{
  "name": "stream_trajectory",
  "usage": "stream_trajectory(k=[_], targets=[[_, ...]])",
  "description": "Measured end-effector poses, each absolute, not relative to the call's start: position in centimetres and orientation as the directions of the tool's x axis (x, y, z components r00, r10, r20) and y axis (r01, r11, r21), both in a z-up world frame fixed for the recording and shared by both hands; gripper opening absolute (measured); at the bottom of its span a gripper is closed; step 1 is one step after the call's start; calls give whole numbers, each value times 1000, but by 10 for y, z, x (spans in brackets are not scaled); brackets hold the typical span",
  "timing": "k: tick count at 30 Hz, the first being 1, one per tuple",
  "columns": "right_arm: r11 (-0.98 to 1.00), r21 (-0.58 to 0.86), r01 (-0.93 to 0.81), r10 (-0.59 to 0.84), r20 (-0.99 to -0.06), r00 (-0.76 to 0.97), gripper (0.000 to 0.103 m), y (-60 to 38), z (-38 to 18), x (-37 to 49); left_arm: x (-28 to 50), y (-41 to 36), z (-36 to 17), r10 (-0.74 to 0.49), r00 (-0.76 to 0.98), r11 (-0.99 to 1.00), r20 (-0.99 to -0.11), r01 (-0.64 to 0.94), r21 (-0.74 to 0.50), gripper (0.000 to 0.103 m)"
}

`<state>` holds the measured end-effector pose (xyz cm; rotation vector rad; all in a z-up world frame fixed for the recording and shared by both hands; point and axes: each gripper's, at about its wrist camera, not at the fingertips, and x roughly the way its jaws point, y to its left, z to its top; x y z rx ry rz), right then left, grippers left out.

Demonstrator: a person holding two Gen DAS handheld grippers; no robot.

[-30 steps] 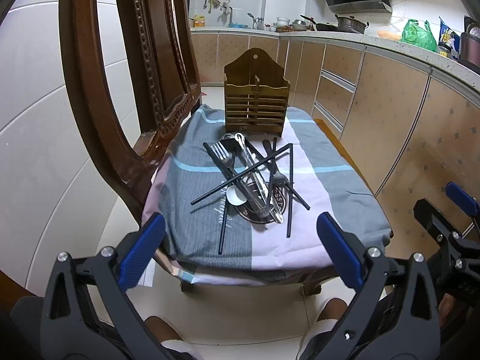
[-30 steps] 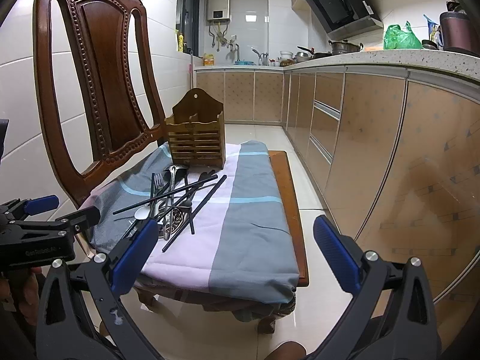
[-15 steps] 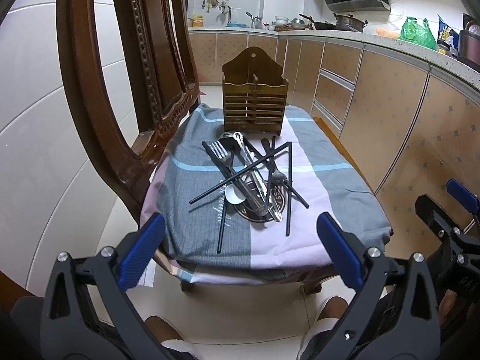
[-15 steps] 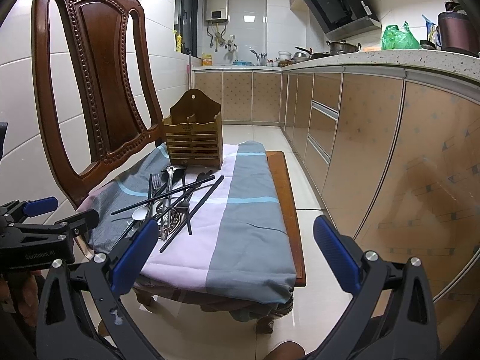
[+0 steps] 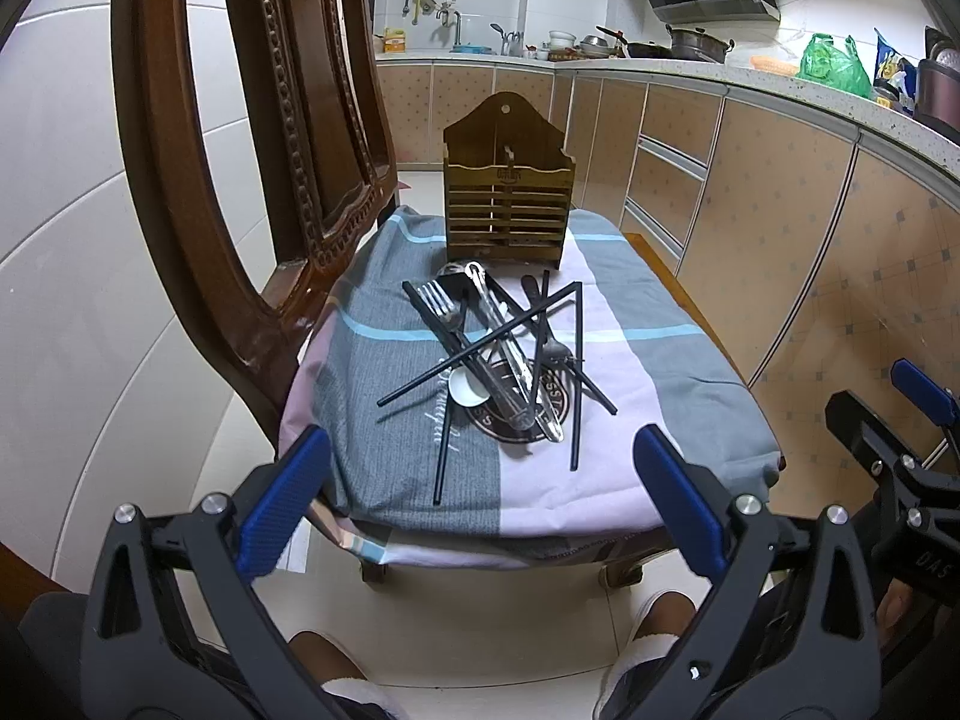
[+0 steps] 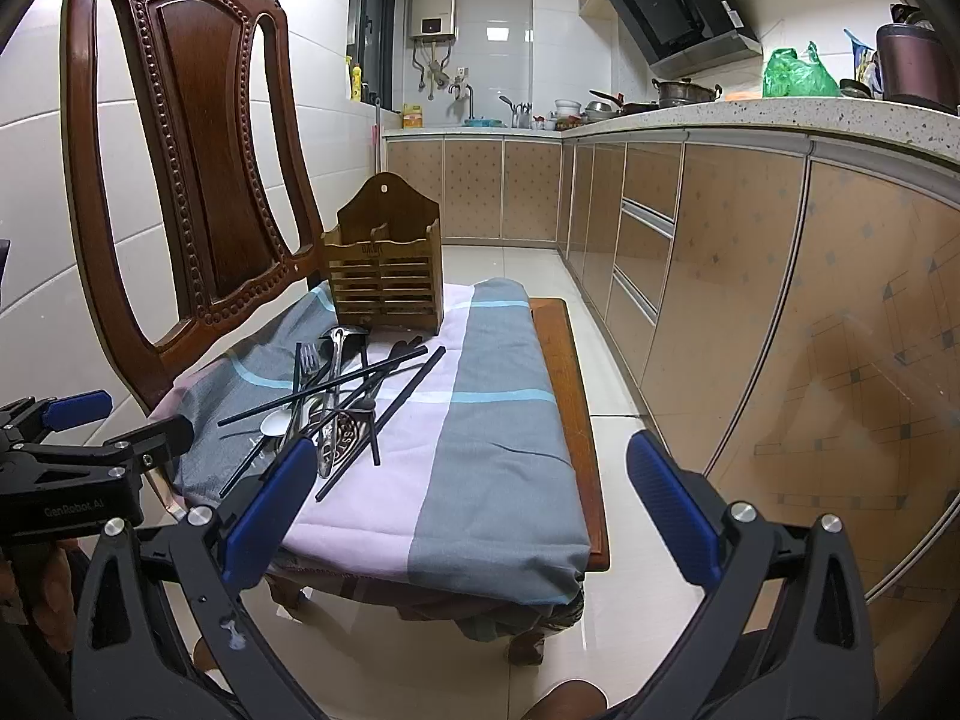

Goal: Organize utensils

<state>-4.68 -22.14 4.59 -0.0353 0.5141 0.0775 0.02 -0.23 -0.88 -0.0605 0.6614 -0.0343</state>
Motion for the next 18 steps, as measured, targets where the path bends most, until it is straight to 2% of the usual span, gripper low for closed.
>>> stream_trajectory(k=[13,18], targets=[[997,-13,-82,65,-493,868,100,-221,45,-46,1,-2,-10,-50,787,998,-614,13,-65,99],[996,0,-91,80,-479,874,100,-220,46,-47,-3,-3,-9,-59,809,997,-584,21,-71,99]])
